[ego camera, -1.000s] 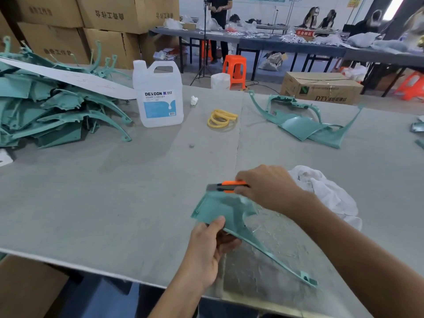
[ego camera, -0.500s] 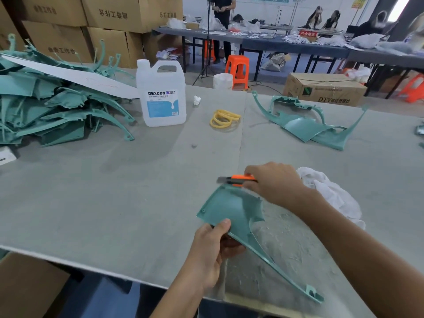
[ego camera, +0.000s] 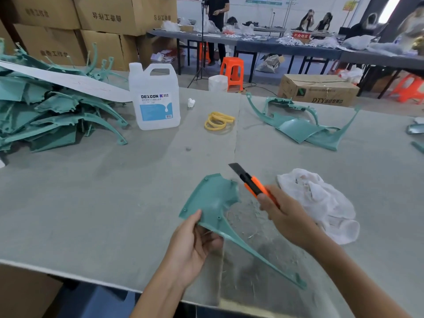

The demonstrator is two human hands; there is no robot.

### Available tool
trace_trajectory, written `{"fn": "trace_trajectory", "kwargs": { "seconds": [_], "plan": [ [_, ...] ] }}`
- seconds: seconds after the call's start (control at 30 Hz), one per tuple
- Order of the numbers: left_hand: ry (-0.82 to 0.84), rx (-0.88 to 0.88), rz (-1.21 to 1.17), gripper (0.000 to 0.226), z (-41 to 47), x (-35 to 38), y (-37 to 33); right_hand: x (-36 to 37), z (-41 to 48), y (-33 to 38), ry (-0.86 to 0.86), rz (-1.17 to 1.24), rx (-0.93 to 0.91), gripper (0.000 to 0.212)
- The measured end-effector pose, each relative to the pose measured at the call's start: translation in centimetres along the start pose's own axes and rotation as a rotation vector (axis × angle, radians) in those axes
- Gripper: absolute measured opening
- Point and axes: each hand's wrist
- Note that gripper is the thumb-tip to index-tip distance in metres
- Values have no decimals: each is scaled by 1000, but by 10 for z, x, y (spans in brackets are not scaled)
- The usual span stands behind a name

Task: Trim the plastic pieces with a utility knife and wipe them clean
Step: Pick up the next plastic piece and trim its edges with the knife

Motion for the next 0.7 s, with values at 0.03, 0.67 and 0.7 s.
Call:
{"fn": "trace_trajectory", "kwargs": {
  "seconds": [0.03,0.67,0.7],
  "plan": [
    [-5,1,-20,25,0,-1,-2,4,-6,0,10,44,-12,30],
    [220,-289,-611,62,-30,-1,-27,48,-24,29,6,116,-48,43],
    [219,-295,-630,62,-30,-4,-28,49,-22,31,-9,80,-47,42]
  ]
}}
Point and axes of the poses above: each hand's wrist, its own z-axis towards the middle knuckle, its own x-axis out of the palm, y = z × x, and after that the axes turned 6 degrees about x, right-handed
